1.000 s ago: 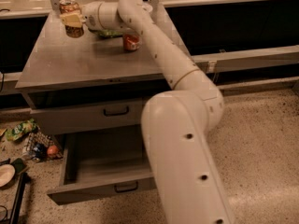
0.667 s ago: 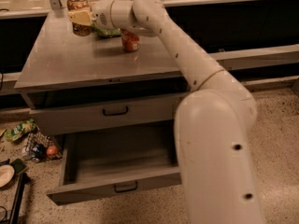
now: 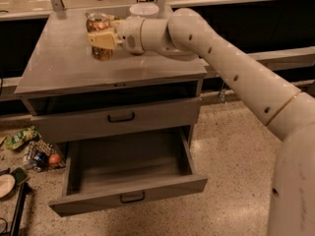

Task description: Place orange can into middle drawer

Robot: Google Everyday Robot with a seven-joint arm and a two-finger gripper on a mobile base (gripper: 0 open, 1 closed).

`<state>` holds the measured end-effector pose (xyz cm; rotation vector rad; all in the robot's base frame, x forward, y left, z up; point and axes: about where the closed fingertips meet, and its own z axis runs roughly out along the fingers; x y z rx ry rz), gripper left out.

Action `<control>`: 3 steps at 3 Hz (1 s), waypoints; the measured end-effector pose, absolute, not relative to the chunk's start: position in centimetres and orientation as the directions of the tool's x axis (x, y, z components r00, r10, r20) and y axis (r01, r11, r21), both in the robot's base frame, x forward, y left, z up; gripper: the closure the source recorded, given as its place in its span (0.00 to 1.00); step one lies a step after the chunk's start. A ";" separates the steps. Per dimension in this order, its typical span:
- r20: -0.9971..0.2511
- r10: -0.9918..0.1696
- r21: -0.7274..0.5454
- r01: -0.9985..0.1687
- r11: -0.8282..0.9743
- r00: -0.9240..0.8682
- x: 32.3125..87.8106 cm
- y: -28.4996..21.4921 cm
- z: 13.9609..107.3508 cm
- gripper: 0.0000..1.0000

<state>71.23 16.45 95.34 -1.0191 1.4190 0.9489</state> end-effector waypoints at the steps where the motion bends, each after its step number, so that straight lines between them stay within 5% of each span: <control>1: -0.997 -0.061 0.028 -0.949 0.313 -0.050 66.8 14.6 92.3 1.00; 3: -0.977 -0.072 0.154 -0.901 0.406 -0.200 56.9 8.7 85.0 1.00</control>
Offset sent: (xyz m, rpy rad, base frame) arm -0.1628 -0.0923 -0.1304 -0.0113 0.1804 -0.1247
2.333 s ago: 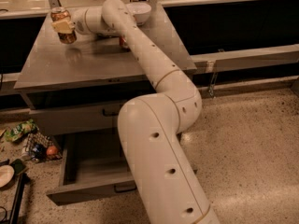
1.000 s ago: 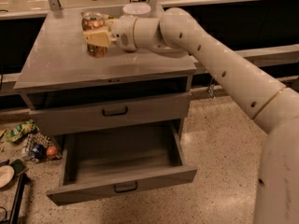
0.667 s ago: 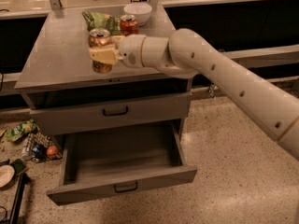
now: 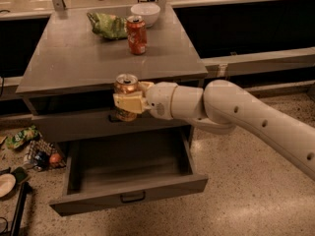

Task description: Place orange can into middle drawer

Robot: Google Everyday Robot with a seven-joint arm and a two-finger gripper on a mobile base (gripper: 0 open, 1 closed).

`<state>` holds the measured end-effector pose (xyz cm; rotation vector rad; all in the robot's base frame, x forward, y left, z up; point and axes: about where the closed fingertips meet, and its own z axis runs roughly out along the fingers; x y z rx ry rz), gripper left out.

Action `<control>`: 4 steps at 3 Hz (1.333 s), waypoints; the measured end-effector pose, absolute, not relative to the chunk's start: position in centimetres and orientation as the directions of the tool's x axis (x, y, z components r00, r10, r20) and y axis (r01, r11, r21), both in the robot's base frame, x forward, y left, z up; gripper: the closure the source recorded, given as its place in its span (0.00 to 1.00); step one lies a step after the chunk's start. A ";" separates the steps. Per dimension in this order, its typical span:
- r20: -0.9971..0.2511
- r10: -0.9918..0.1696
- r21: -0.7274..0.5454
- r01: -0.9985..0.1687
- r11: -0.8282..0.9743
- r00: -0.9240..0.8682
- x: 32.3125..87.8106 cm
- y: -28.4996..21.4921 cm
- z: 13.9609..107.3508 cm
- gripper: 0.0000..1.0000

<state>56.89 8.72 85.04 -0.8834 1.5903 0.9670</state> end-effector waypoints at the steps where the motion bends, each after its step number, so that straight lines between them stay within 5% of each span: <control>1: -0.972 -0.083 0.166 -0.896 0.411 -0.218 56.0 8.1 83.8 1.00; 3: -0.959 0.000 0.270 -0.915 0.300 -0.283 52.6 10.3 75.5 1.00; 4: -0.962 -0.051 0.254 -0.947 0.198 -0.269 51.2 12.0 69.7 1.00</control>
Offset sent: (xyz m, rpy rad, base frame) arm -0.0209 -0.0012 -0.0567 0.0835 0.0612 0.0445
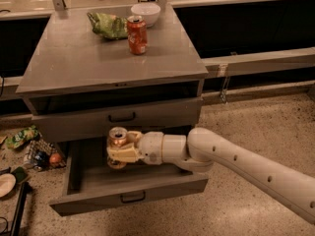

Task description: Place orange can into middle drawer

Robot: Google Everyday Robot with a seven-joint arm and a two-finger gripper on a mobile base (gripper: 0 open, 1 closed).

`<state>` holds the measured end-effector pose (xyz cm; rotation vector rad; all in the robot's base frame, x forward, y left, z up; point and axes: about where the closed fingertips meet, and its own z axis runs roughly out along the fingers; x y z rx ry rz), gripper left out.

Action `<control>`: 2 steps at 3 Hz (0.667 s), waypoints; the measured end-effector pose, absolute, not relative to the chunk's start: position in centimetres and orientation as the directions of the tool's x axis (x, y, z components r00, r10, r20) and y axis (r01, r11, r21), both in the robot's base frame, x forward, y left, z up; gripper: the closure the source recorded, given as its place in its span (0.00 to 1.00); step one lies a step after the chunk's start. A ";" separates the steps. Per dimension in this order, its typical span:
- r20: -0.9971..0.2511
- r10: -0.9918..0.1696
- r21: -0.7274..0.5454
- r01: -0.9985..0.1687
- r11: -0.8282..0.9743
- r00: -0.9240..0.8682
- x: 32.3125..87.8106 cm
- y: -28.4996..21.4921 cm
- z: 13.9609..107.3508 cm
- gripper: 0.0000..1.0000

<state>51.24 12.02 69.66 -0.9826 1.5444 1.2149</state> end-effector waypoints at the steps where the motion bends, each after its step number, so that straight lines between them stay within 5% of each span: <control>1: -0.968 -0.126 0.198 -0.971 0.133 -0.215 51.6 14.2 63.0 1.00; 2: -0.968 -0.121 0.203 -0.970 0.134 -0.219 51.5 14.1 63.6 1.00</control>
Offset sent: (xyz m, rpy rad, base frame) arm 0.0025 0.0155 -0.0527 -0.0457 -0.0375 0.0667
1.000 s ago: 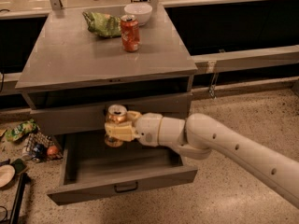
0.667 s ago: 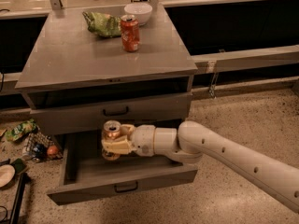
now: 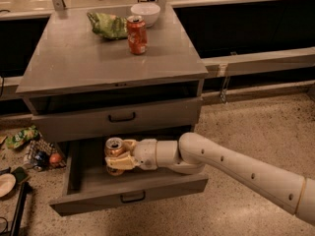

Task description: Place orange can into middle drawer

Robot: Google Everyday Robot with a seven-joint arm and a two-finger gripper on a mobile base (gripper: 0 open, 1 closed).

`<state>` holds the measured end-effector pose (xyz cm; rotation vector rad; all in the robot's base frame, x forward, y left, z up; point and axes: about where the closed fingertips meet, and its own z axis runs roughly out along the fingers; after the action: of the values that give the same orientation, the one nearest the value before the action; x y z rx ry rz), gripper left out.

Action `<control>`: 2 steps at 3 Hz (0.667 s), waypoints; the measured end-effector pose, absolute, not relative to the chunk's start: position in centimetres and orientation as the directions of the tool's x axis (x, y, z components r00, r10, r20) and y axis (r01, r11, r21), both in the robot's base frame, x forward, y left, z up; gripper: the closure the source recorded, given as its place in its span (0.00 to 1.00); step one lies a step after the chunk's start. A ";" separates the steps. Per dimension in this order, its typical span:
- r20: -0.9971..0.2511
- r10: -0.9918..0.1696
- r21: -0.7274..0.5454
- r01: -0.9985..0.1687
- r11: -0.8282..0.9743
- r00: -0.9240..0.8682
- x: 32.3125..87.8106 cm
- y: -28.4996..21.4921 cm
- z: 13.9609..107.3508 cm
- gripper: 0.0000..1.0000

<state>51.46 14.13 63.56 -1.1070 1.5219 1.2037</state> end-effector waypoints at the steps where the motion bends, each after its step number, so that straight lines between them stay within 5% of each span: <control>1: -0.969 -0.114 0.210 -0.973 0.100 -0.221 51.4 15.0 60.5 1.00; 2: -0.965 -0.159 0.209 -0.978 0.009 -0.208 52.1 17.1 57.4 1.00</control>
Offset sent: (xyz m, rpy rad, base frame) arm 0.0169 0.0583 -0.1003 -0.0454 0.0079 0.2688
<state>52.13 17.11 57.44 -1.2264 1.4818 1.2898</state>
